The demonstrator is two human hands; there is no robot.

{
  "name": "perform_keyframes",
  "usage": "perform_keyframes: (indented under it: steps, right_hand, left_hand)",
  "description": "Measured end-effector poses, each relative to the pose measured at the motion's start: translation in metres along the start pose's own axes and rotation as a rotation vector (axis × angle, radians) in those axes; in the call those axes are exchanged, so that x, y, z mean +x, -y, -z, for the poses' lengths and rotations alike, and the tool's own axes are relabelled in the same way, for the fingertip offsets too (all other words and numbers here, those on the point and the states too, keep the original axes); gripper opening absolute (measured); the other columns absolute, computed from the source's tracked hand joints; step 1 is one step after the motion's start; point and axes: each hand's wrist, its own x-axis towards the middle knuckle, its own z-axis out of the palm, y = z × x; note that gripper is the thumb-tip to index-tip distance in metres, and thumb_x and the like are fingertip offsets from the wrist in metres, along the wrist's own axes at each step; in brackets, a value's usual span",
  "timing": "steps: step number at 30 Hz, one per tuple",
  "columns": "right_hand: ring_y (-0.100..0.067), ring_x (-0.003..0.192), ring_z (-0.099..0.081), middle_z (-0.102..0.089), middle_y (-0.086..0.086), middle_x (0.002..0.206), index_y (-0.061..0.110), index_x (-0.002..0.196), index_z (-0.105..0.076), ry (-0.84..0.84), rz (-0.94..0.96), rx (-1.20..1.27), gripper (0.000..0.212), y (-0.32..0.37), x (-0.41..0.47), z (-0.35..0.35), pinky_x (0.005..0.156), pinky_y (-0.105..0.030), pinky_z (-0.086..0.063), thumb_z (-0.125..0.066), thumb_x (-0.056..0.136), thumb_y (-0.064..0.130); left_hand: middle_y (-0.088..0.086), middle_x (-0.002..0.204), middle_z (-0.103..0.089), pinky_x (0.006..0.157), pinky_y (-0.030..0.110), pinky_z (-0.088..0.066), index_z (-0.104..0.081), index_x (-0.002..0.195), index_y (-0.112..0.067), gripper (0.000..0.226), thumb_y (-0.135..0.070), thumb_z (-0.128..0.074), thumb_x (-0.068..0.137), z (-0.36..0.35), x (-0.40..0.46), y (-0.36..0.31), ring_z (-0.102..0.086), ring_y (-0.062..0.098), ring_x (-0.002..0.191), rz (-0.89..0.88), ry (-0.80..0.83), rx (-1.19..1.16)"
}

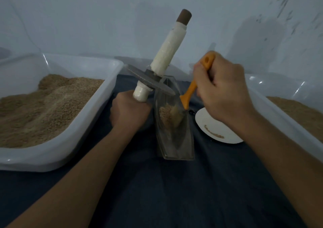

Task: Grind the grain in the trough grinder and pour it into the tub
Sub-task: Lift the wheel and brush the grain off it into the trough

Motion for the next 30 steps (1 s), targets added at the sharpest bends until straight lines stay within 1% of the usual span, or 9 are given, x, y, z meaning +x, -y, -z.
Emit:
perform_keyframes:
  steps: [2, 5, 12, 17, 21, 24, 26, 28, 30]
  right_hand:
    - [-0.024, 0.047, -0.055, -0.051, -0.006, 0.053, 0.005, 0.079, -0.050, 0.016, 0.032, 0.037, 0.031, 0.004, -0.003, 0.006, 0.047, -0.041, -0.045, -0.049, 0.104, 0.023]
    - [-0.029, 0.049, -0.055, -0.053, -0.009, 0.055, 0.007, 0.080, -0.053, 0.102, 0.016, 0.078, 0.032, 0.008, -0.014, 0.005, 0.045, -0.044, -0.043, -0.048, 0.102, 0.030]
    - [-0.028, 0.048, -0.048, -0.051, -0.018, 0.057, 0.003, 0.078, -0.044, 0.067, -0.057, 0.017, 0.034, -0.009, -0.005, -0.012, 0.049, -0.044, -0.040, -0.047, 0.107, 0.020]
    - [-0.025, 0.049, -0.054, -0.055, -0.013, 0.057, 0.002, 0.080, -0.050, -0.015, -0.032, 0.070, 0.033, -0.007, 0.003, -0.003, 0.049, -0.040, -0.045, -0.049, 0.106, 0.023]
    - [-0.031, 0.050, -0.052, -0.055, -0.016, 0.059, 0.003, 0.083, -0.051, 0.100, -0.050, 0.100, 0.033, -0.004, -0.012, -0.008, 0.050, -0.045, -0.043, -0.048, 0.107, 0.026]
    - [-0.033, 0.052, -0.053, -0.057, -0.021, 0.062, 0.000, 0.084, -0.050, 0.099, -0.082, 0.072, 0.033, -0.010, -0.009, -0.008, 0.054, -0.046, -0.042, -0.047, 0.107, 0.023]
    - [-0.031, 0.052, -0.053, -0.057, -0.018, 0.062, 0.000, 0.084, -0.051, 0.053, -0.070, 0.091, 0.032, -0.014, -0.003, -0.002, 0.051, -0.042, -0.044, -0.048, 0.107, 0.023]
    - [-0.023, 0.051, -0.054, -0.058, -0.011, 0.061, 0.003, 0.086, -0.053, 0.003, -0.043, 0.134, 0.031, -0.016, -0.001, 0.001, 0.046, -0.029, -0.044, -0.048, 0.107, 0.025]
    - [-0.019, 0.051, -0.055, -0.061, -0.008, 0.063, 0.006, 0.086, -0.054, 0.018, -0.044, 0.160, 0.030, -0.015, -0.003, -0.003, 0.047, -0.023, -0.044, -0.048, 0.107, 0.027]
  left_hand:
    - [-0.003, 0.063, -0.061, 0.057, 0.032, -0.045, -0.054, 0.060, -0.024, 0.027, -0.025, -0.077, 0.073, 0.000, 0.000, -0.001, -0.058, 0.018, 0.061, 0.002, 0.002, -0.006]
    - [-0.003, 0.065, -0.064, 0.059, 0.033, -0.050, -0.057, 0.061, -0.024, 0.024, -0.027, -0.077, 0.074, 0.000, -0.001, -0.001, -0.063, 0.020, 0.065, 0.012, 0.005, 0.005]
    - [-0.002, 0.068, -0.065, 0.061, 0.031, -0.044, -0.056, 0.062, -0.026, 0.025, -0.026, -0.077, 0.076, 0.003, -0.003, -0.003, -0.062, 0.021, 0.068, 0.025, 0.020, 0.020]
    - [-0.003, 0.064, -0.062, 0.058, 0.028, -0.039, -0.053, 0.060, -0.026, 0.027, -0.023, -0.076, 0.076, 0.005, -0.002, -0.003, -0.057, 0.019, 0.061, 0.027, 0.015, 0.018]
    - [-0.003, 0.063, -0.059, 0.059, 0.029, -0.040, -0.051, 0.059, -0.026, 0.029, -0.020, -0.074, 0.076, 0.004, -0.002, -0.004, -0.056, 0.019, 0.061, 0.042, 0.024, -0.004]
    - [-0.001, 0.065, -0.060, 0.060, 0.029, -0.041, -0.051, 0.060, -0.026, 0.029, -0.021, -0.075, 0.077, 0.005, -0.003, -0.003, -0.056, 0.020, 0.062, 0.040, 0.027, -0.004]
    - [-0.002, 0.066, -0.061, 0.060, 0.029, -0.041, -0.052, 0.061, -0.027, 0.029, -0.021, -0.075, 0.077, 0.006, -0.003, -0.003, -0.057, 0.020, 0.063, 0.039, 0.024, -0.002]
    - [-0.001, 0.068, -0.063, 0.061, 0.030, -0.044, -0.055, 0.062, -0.025, 0.025, -0.021, -0.074, 0.077, 0.005, -0.002, -0.004, -0.060, 0.022, 0.066, 0.040, 0.021, 0.004]
    - [0.001, 0.069, -0.064, 0.062, 0.032, -0.047, -0.057, 0.064, -0.025, 0.022, -0.020, -0.074, 0.077, 0.005, -0.001, -0.004, -0.064, 0.024, 0.068, 0.047, 0.020, 0.007]
